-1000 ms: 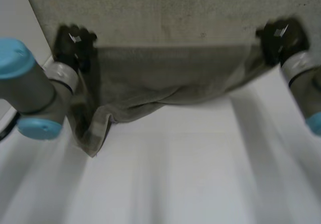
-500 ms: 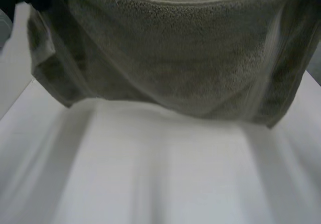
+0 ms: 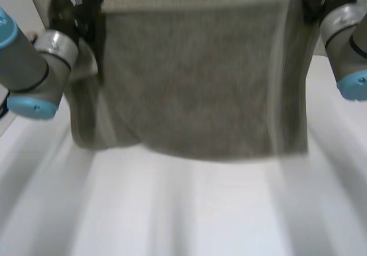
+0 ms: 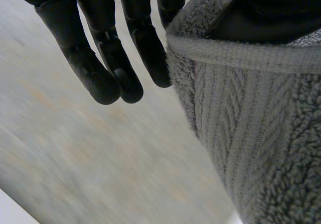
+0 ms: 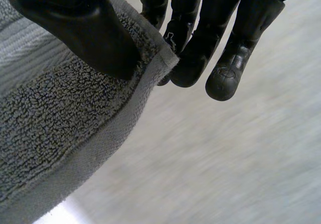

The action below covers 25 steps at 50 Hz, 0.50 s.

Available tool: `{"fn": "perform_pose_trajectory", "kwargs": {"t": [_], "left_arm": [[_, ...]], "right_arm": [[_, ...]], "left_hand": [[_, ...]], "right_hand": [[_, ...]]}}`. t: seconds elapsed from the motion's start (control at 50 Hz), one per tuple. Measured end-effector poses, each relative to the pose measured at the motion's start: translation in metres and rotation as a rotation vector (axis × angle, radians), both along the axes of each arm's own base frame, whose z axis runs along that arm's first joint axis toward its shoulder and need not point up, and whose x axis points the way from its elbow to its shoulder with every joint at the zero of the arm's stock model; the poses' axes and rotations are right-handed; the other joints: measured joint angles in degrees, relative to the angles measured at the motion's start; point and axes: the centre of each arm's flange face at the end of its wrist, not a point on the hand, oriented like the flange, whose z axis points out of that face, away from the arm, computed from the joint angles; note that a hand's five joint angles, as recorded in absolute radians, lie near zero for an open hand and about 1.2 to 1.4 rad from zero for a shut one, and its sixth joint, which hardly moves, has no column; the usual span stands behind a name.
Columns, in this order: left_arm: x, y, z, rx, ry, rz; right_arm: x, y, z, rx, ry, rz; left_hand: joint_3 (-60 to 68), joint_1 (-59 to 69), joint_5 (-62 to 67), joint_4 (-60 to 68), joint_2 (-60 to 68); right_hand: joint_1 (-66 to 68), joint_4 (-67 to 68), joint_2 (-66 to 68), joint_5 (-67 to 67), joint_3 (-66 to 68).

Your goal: Fold the towel.

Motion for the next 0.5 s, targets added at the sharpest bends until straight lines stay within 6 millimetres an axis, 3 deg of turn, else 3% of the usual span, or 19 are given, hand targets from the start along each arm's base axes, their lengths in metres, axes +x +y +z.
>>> {"fn": "perform_pose_trajectory", "kwargs": {"t": [0.1, 0.16, 0.24, 0.28, 0.36, 0.5], "left_arm": [[0.001, 0.011, 0.075, -0.243, 0.202, -0.058], [0.009, 0.027, 0.110, -0.323, 0.303, -0.108], [0.014, 0.038, 0.125, -0.344, 0.354, -0.142], [0.015, 0.040, 0.117, -0.312, 0.353, -0.151], [0.013, 0.039, 0.067, -0.148, 0.302, -0.160], [0.014, 0.058, -0.045, 0.205, 0.151, -0.193]], "right_arm": [[-0.004, 0.008, 0.059, -0.299, -0.101, -0.026], [-0.006, 0.023, 0.080, -0.371, -0.122, -0.011], [-0.007, 0.033, 0.085, -0.378, -0.118, 0.007], [-0.006, 0.035, 0.076, -0.332, -0.097, 0.022], [-0.006, 0.042, 0.031, -0.134, -0.023, 0.065], [-0.012, 0.069, -0.076, 0.282, 0.096, 0.121]], "left_hand": [[0.01, 0.00, 0.00, 0.00, 0.00], [0.01, 0.00, 0.21, 0.00, 0.00], [0.01, 0.25, 0.37, 0.00, 0.00], [0.02, 0.26, 0.40, 0.00, 0.00], [0.05, 0.27, 0.60, 0.00, 0.00], [0.07, 0.40, 0.62, 0.00, 0.00]], "right_hand": [[0.00, 0.00, 0.00, 0.00, 0.00], [0.00, 0.00, 0.00, 0.00, 0.00], [0.00, 0.00, 0.00, 0.00, 0.00], [0.00, 0.00, 0.00, 0.00, 0.00], [0.00, 0.00, 0.00, 0.00, 0.00], [0.00, 0.00, 0.01, 0.00, 0.00]]}}
